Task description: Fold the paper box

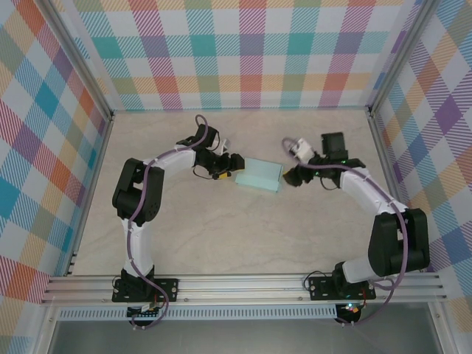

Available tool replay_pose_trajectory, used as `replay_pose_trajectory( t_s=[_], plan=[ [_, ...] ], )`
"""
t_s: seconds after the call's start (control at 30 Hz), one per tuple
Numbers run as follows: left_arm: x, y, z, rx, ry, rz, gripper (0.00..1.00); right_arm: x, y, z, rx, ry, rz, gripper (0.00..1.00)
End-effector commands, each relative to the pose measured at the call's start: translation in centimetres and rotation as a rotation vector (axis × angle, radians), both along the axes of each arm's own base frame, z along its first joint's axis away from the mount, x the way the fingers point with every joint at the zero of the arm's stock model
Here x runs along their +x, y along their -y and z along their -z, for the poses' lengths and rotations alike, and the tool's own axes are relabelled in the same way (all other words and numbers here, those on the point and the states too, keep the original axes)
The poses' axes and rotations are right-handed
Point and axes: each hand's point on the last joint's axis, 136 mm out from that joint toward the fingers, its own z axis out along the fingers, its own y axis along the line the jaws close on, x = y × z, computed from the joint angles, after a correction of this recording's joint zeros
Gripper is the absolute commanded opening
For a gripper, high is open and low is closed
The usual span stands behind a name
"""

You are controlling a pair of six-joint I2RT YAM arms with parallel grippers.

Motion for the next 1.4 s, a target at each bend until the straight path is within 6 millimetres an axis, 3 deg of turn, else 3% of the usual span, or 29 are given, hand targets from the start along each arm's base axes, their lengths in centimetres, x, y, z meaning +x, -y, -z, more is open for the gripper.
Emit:
replay_pose_trajectory(
  t_s=[0.0,0.07,0.23,0.4,0.6,0.77,0.97,1.1,1.37],
  plan=[
    [0.3,-0.2,0.2,0.028,0.002,0.013,0.76,1.8,-0.2,-2.4,0.292,-0.186,0.250,0.78],
    [0.4,-0.3,0.6,0.047,0.001,0.016,0.76,2.3,0.0,-1.9,0.380,-0.305,0.331,0.76],
    [0.4,-0.9,2.1,0.099,-0.022,0.020,0.72,3.3,0.7,2.3,0.462,-0.717,0.555,0.73],
    [0.0,-1.2,3.5,0.133,-0.033,0.029,0.67,3.9,0.3,6.0,0.437,-0.895,0.604,0.70],
    [-0.5,-1.1,4.3,0.125,-0.047,0.036,0.63,3.5,-1.1,8.6,0.481,-1.064,0.576,0.69],
    [-0.6,-1.1,5.0,0.115,-0.062,0.036,0.59,3.3,-2.7,9.1,0.575,-1.144,0.483,0.68],
    [-1.1,-0.5,5.6,0.065,-0.097,0.048,0.49,3.1,-3.3,10.1,0.619,-1.206,0.473,0.69],
    [-1.0,-0.8,6.0,0.044,-0.115,0.025,0.41,3.1,-3.8,9.8,0.671,-1.218,0.433,0.69],
    [-0.7,-2.4,6.6,0.001,-0.135,-0.020,0.37,3.5,-3.0,9.2,0.704,-1.185,0.441,0.71]
  ],
)
